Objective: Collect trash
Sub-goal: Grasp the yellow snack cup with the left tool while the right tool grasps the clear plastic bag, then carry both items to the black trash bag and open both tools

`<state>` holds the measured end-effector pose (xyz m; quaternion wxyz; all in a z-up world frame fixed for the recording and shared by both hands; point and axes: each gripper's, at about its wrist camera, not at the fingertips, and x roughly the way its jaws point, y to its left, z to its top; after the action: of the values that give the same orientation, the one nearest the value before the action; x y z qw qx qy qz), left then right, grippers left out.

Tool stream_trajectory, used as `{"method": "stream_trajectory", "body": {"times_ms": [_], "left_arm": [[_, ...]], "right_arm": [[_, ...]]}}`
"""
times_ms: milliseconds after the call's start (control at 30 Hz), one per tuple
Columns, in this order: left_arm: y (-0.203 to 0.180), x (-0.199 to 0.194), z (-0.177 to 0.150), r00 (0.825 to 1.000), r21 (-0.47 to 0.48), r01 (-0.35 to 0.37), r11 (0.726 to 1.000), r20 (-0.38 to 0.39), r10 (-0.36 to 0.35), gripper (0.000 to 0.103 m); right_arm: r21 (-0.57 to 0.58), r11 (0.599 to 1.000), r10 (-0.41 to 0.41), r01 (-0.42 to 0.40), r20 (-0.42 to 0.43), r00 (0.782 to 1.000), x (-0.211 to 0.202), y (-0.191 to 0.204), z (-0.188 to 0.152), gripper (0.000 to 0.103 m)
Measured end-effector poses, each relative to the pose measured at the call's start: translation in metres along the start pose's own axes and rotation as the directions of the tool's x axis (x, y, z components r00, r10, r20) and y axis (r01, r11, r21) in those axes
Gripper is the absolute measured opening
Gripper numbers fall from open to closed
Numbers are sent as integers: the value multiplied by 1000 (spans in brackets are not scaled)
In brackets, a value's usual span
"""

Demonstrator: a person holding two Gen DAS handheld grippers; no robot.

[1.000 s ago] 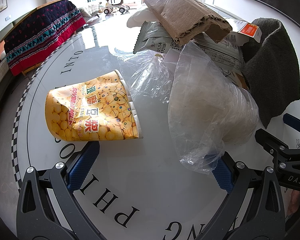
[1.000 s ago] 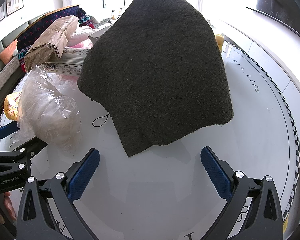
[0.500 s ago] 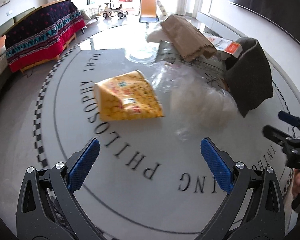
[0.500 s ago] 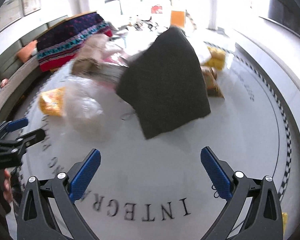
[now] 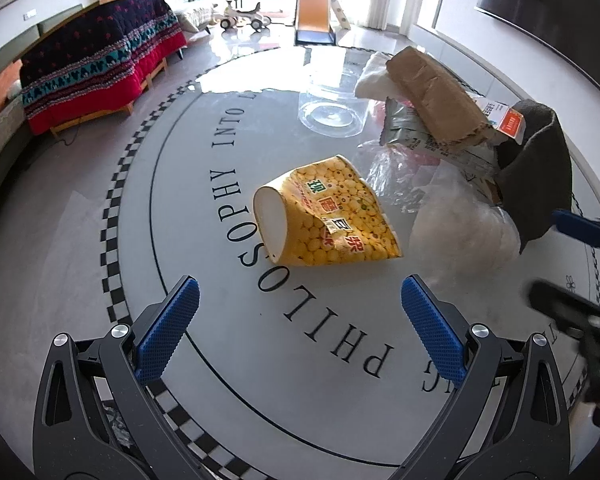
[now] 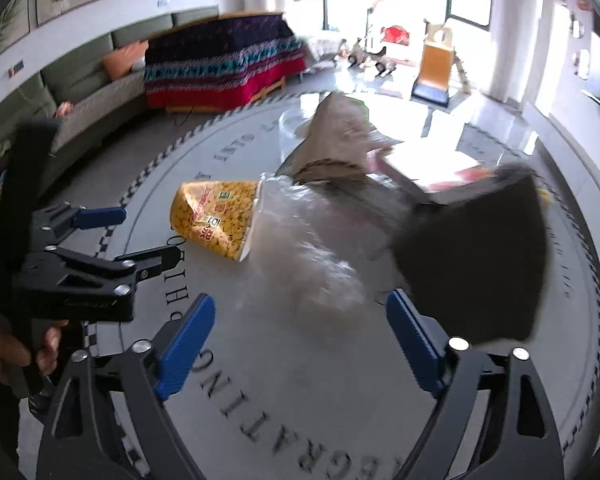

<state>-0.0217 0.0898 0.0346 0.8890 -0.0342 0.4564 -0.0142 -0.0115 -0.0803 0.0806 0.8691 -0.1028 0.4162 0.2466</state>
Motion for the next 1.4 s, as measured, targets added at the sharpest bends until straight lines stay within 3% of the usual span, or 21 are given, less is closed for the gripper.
{"method": "stream_trajectory", "body": {"times_ms": [233, 267, 367, 567, 633, 667, 700, 867, 1067, 1400], "left_arm": [[24, 22, 17, 998, -125, 50, 991, -36, -55, 98], [27, 26, 20, 997, -143, 56, 988, -37, -62, 98], [28, 36, 30, 997, -179, 41, 983, -59, -52, 98], [29, 54, 33, 993, -266, 37, 963, -101, -66, 97], [27, 48, 32, 996, -278, 40, 960, -62, -59, 63], [27, 47, 33, 995, -290, 67, 955, -47, -84, 49], [25, 45, 34, 994, -293, 87, 952, -40, -103, 42], [19, 30, 30, 993, -254, 116, 960, -7, -121, 36], [3, -22, 6, 994, -146, 86, 986, 81, -74, 34], [32, -90, -45, 992, -156, 44, 987, 121, -25, 34]], "right_arm": [[-35, 999, -39, 37, -74, 996, 50, 3, 13, 62], [-34, 999, -35, 32, -74, 997, 52, 1, 13, 52], [-18, 1000, -4, 3, -69, 998, 47, -5, 11, 45], [42, 999, 30, -28, -47, 998, 34, -13, 0, 45], [46, 999, 32, -30, -46, 998, 31, -13, -3, 45], [46, 998, 32, -30, -44, 999, 30, -12, -3, 45], [49, 998, 32, -30, -42, 999, 28, -11, -3, 45], [73, 996, 42, -42, -10, 999, 13, -7, -6, 45], [76, 996, 45, -47, 28, 999, -7, 6, -3, 45], [17, 995, 92, -93, 71, 993, -49, 55, -8, 45]]}}
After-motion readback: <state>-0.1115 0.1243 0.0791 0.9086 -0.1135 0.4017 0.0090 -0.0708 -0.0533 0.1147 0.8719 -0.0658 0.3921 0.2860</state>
